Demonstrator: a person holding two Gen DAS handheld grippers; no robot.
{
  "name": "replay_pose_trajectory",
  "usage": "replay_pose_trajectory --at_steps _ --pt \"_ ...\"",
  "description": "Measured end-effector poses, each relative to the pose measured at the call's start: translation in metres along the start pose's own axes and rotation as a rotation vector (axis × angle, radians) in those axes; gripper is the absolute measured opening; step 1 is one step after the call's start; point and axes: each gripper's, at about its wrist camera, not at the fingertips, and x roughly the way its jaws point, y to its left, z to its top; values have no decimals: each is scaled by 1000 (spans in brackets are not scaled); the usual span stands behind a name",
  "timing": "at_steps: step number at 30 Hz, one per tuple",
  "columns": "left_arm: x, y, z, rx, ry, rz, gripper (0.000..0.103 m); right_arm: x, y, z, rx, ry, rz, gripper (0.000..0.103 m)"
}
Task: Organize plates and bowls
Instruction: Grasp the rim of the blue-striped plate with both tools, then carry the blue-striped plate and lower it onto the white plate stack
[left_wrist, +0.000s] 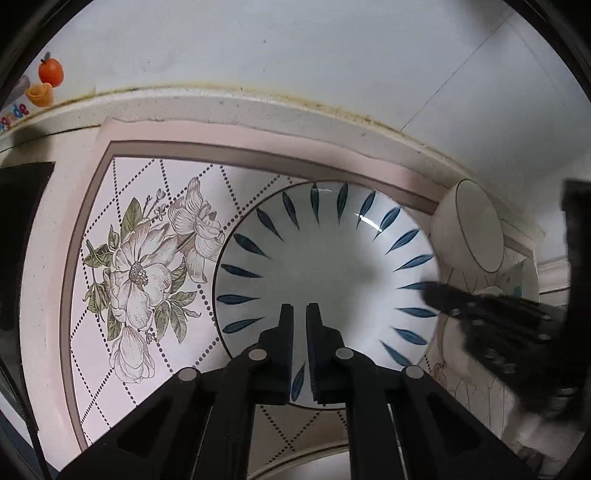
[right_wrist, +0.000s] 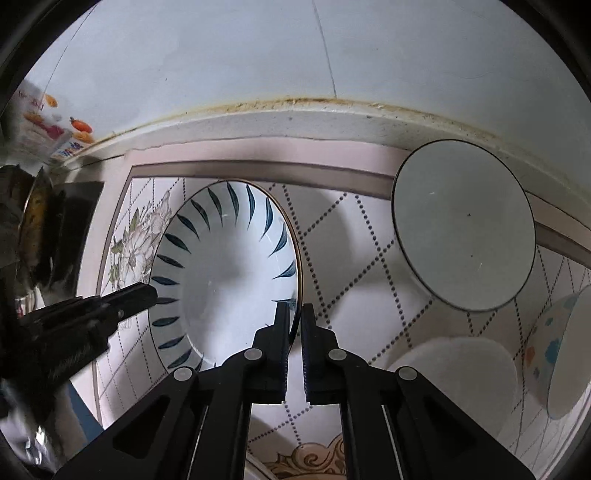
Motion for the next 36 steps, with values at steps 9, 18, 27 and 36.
replay_pose_trajectory --at_steps 9,18,27,36 --pt "15 91 28 -249 26 -43 27 12 -21 -8 65 42 70 7" --pt "35 73 33 -157 90 -67 16 23 -24 -6 94 70 71 7" --pt "16 37 11 -130 53 -33 14 16 -25 -9 97 62 72 8" --pt "-55 21 -26 -67 7 -7 14 -37 -22 -44 81 13 123 8"
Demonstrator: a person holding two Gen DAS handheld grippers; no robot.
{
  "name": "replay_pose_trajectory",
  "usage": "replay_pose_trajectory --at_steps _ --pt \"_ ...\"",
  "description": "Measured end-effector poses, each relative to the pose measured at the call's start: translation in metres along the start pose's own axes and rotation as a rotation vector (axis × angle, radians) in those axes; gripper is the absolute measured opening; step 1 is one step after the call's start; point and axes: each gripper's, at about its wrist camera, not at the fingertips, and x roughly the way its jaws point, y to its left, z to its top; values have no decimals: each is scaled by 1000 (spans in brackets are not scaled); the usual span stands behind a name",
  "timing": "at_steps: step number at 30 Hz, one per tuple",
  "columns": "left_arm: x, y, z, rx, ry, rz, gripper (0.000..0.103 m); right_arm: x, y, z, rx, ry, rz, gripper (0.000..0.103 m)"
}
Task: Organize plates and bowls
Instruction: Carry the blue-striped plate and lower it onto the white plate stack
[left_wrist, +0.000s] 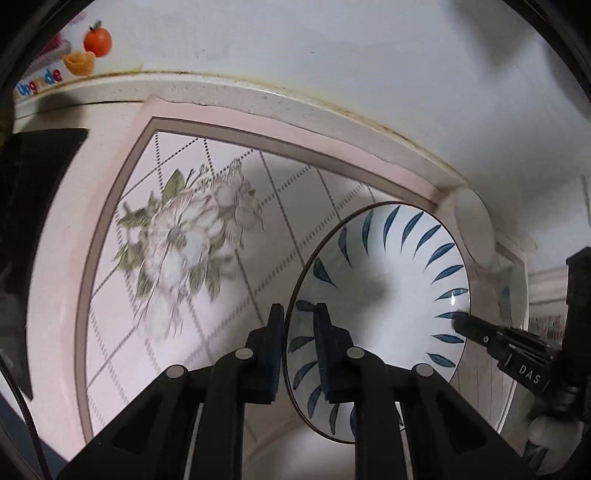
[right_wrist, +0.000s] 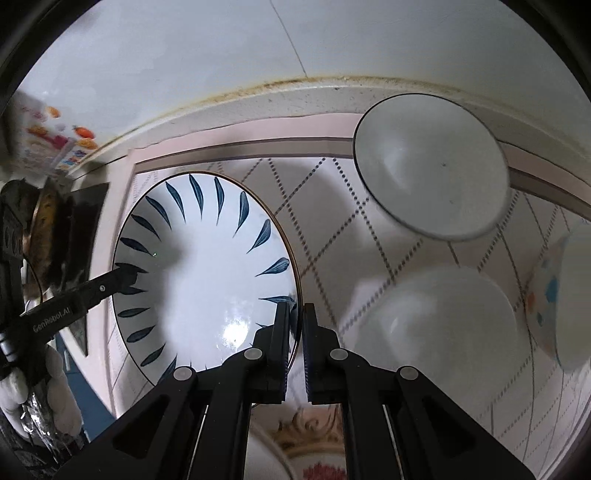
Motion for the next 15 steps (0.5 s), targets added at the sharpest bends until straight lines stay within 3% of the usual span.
replay_pose_trajectory --at_steps 7,15 --pt "-34 -7 -62 52 27 -8 14 -29 13 -68 -21 28 25 8" --pt "-38 5 -125 74 74 9 14 -33 19 -144 -11 68 55 8"
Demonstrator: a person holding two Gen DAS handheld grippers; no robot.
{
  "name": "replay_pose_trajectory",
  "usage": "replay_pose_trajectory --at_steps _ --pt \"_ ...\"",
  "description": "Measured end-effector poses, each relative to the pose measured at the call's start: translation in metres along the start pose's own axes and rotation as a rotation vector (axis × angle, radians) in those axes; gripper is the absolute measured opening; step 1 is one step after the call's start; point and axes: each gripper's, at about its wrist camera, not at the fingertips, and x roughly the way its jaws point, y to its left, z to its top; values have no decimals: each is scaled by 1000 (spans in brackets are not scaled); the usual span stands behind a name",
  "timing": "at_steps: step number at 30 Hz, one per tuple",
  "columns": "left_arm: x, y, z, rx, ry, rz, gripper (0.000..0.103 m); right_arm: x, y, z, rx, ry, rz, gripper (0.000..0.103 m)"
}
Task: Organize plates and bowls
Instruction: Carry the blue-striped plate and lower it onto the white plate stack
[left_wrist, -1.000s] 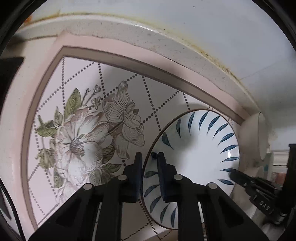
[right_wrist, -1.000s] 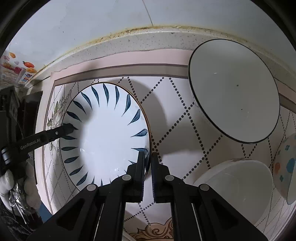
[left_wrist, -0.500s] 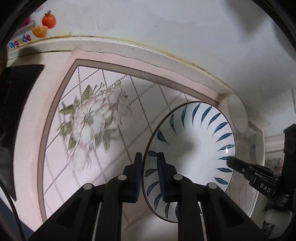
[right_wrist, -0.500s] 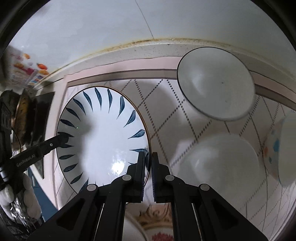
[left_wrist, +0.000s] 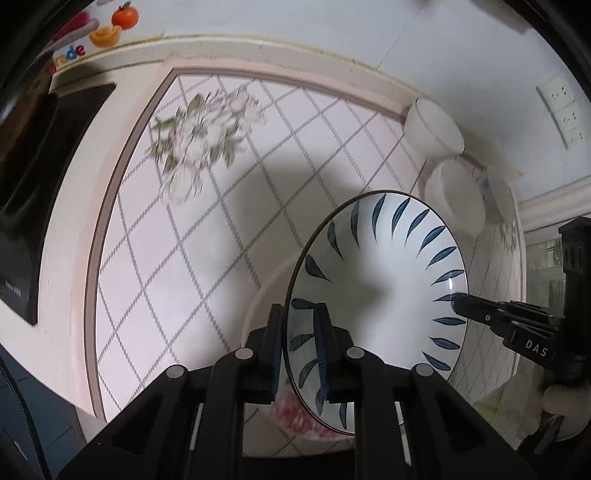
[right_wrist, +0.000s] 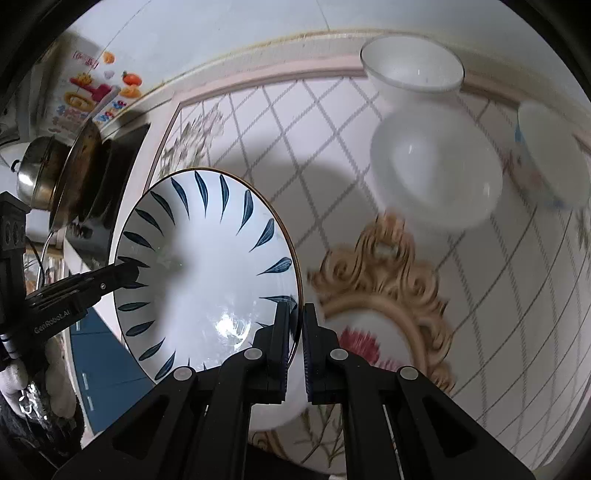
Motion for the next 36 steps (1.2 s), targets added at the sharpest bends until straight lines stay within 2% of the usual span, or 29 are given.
replay_pose_trajectory --at_steps 6,11,36 --pt "20 9 -22 -12 37 35 14 25 -2 -29 5 45 18 8" --pt "35 10 -31 -17 57 57 14 39 -3 -38 7 59 19 8" --pt "56 3 -35 -18 69 103 15 52 -13 -29 23 51 16 10"
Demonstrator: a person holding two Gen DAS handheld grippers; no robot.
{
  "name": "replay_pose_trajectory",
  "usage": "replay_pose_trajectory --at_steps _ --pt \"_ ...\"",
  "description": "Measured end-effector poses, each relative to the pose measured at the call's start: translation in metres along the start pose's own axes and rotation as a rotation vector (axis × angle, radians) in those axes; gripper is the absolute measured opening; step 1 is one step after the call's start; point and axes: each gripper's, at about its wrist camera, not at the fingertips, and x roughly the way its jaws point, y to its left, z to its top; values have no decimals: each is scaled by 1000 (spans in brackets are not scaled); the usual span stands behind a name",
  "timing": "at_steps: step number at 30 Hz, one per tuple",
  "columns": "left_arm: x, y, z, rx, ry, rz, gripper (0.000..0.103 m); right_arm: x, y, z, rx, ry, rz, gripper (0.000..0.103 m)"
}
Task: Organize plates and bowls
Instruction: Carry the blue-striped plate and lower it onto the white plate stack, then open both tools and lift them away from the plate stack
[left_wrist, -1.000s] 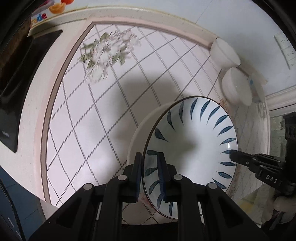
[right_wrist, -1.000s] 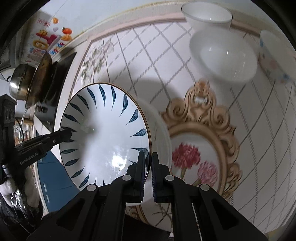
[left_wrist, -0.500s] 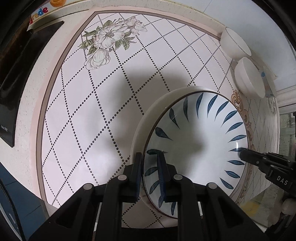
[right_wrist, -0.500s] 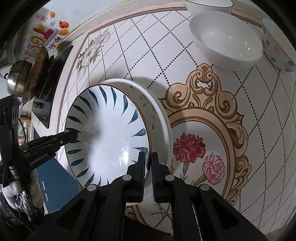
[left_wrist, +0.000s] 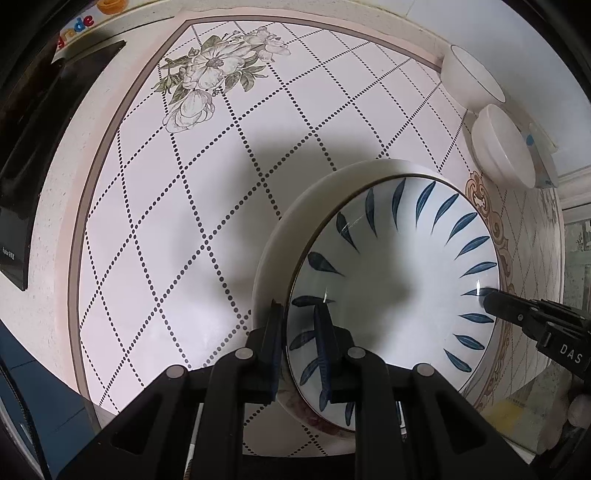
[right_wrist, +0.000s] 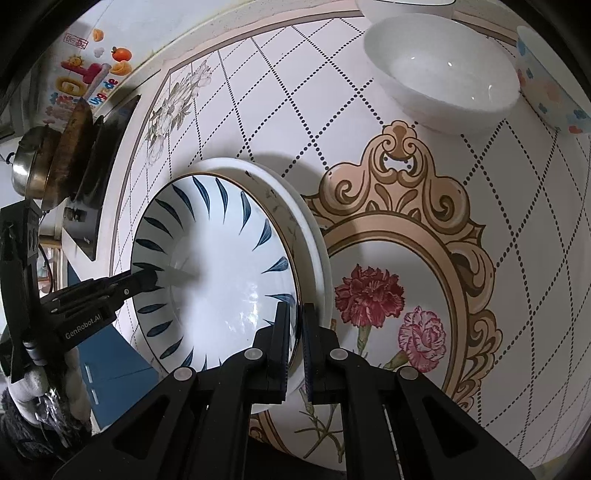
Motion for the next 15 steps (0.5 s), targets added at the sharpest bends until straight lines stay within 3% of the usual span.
replay_pose_trajectory --at_steps 15 --pt "-1 4 -7 -30 4 9 17 -10 -4 -10 88 -28 -6 12"
